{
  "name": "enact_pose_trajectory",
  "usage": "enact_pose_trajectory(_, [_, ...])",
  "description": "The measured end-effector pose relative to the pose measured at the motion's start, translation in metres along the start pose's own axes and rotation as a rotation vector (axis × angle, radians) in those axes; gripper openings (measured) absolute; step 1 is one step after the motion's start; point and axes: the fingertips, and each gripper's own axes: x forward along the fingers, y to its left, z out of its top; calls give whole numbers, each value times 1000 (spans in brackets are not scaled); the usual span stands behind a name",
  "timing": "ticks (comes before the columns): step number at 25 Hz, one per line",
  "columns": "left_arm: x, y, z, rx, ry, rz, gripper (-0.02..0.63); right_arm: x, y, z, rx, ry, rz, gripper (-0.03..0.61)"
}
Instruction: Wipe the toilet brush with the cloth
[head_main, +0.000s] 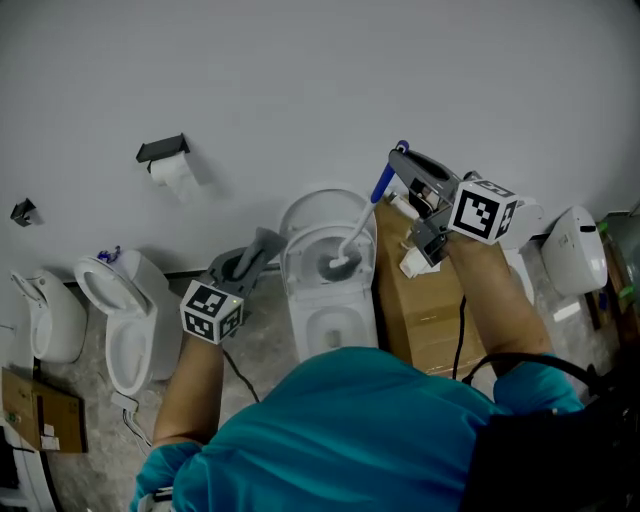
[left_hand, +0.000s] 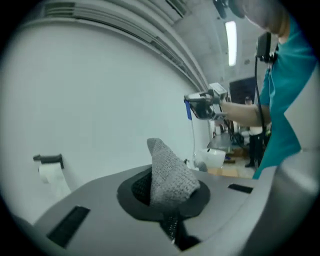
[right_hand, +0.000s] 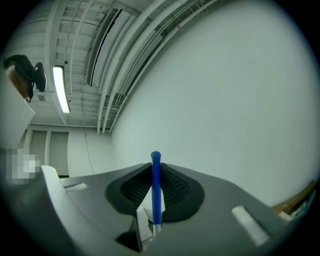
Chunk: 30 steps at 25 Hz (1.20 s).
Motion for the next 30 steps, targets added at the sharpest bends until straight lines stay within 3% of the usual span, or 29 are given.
enact_pose_trajectory(3, [-13,1,-10,-179,-88,-8,12,-6,-4,-28,-16,40,-15,52])
enact_pose_trajectory(10, [-35,10,-33,-449,-237,18,12,-24,-23,-100,-105,133,-79,52])
enact_pose_trajectory(19, [-44,8,-52,-474,-216,39,12,-53,-52,-155,-132,216,-152,52])
enact_pose_trajectory(30, [-47,4,-41,-473,-250,31,12,-54,-50,-161,-144,208,-153,52])
